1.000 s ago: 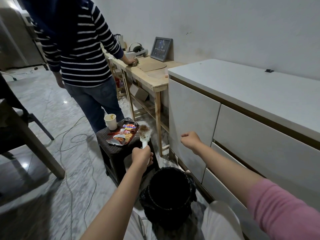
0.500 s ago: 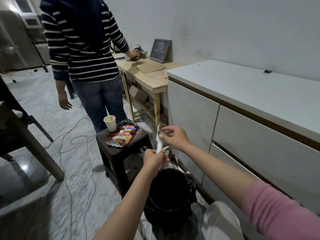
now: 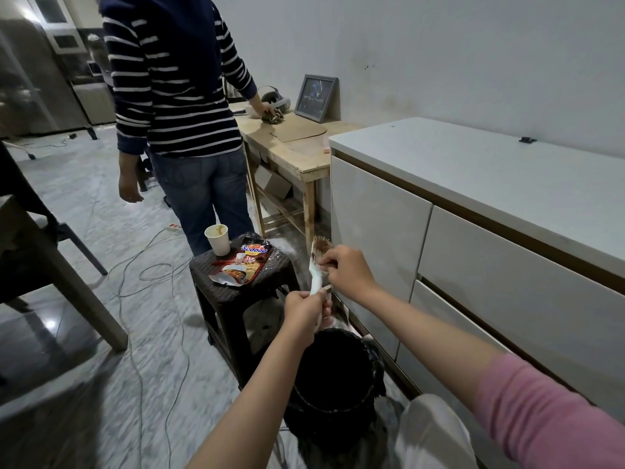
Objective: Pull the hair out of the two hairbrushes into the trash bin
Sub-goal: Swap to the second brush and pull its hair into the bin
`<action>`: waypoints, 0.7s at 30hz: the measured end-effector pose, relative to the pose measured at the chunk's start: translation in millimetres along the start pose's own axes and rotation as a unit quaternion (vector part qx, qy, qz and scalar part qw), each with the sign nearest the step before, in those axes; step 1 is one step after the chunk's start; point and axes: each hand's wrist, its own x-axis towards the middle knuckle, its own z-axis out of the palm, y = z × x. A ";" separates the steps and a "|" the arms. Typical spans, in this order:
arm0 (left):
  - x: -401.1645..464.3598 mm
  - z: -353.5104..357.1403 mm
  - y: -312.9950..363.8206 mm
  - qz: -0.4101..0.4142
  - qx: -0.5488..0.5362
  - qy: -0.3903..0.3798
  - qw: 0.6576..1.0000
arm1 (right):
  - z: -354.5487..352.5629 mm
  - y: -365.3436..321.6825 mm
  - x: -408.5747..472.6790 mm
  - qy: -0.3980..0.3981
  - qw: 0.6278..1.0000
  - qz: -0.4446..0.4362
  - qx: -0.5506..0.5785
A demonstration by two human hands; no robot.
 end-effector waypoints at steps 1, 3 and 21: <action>0.3 0.1 0.6 -0.012 -0.013 -0.001 1.000 | -0.5 0.6 -1.1 -0.002 1.000 -0.001 0.002; 0.0 0.0 1.1 -0.032 -0.040 -0.005 0.999 | 0.0 2.8 -3.1 -0.010 1.000 -0.005 0.005; 32.2 -28.3 20.5 -0.069 -0.190 0.081 0.976 | -18.6 27.5 -19.3 0.024 0.995 0.039 0.090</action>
